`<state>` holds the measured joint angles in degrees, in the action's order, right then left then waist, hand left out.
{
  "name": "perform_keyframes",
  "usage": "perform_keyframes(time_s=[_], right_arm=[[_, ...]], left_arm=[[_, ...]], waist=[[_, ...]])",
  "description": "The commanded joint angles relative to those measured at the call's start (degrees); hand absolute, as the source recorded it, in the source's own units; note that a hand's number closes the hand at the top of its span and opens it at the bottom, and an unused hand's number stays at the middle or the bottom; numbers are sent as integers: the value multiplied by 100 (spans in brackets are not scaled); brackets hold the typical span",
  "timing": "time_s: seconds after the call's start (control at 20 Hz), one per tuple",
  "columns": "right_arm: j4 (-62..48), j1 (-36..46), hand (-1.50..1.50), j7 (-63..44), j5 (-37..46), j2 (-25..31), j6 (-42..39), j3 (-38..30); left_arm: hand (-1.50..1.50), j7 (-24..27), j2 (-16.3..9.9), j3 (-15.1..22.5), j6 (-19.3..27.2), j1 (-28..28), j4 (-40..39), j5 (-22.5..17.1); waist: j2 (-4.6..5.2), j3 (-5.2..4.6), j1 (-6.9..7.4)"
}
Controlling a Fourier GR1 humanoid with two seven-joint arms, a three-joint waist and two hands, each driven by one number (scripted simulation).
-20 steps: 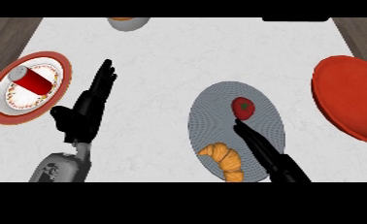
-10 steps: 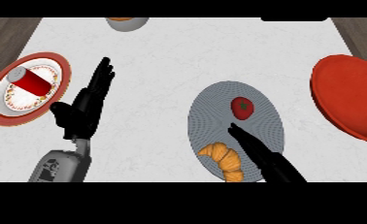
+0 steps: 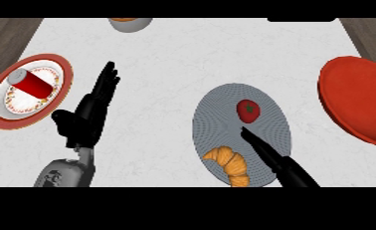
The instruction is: Pick the croissant from the placemat and place it in the bowl
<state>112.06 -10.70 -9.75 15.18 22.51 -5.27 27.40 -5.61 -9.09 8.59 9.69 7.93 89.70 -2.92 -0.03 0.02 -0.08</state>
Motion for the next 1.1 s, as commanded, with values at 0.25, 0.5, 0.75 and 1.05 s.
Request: perform_keyframes(time_s=[0.25, 0.5, 0.75, 1.05], right_arm=[[95, -357, -150, -41, 48, -483, -169, 107], [-1050, -147, -150, 753, -105, -648, -263, -177], [-1418, 21, -150, 714, 59, -1025, -216, -162], [-1738, -357, -150, 1369, 429, -1018, 15, -114]], left_arm=[[0, 487, 128, -274, -396, -165, -322, 44], [0, 424, 421, -46, -78, -193, -247, 440], [0, 296, 194, -474, -537, -42, -317, 192], [0, 64, 300, -682, -508, 397, -454, 229]], waist=[[0, -2, -5], [2, 0, 8], [2, -2, 5], [2, -2, -14]])
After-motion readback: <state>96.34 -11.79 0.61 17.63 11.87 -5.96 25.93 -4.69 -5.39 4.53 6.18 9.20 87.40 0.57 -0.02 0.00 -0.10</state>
